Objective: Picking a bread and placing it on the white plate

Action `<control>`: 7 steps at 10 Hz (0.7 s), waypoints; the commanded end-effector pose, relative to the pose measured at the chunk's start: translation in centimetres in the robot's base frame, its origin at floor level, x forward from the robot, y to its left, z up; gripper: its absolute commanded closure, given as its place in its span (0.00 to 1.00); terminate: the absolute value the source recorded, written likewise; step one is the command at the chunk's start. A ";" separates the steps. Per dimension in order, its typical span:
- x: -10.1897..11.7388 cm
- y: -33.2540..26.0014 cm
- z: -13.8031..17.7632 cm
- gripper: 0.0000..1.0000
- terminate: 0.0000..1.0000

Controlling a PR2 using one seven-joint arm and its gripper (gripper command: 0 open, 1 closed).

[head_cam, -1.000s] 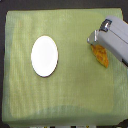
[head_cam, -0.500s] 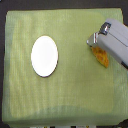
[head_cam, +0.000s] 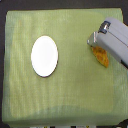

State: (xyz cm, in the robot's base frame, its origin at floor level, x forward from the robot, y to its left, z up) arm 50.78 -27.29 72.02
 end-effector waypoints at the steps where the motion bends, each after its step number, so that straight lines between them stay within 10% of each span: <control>1: 0.9 -0.2 1.1 1.00 0.00; 7: 1.1 -0.3 1.3 1.00 0.00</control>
State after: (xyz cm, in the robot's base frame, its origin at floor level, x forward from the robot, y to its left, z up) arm 51.47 -27.34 72.85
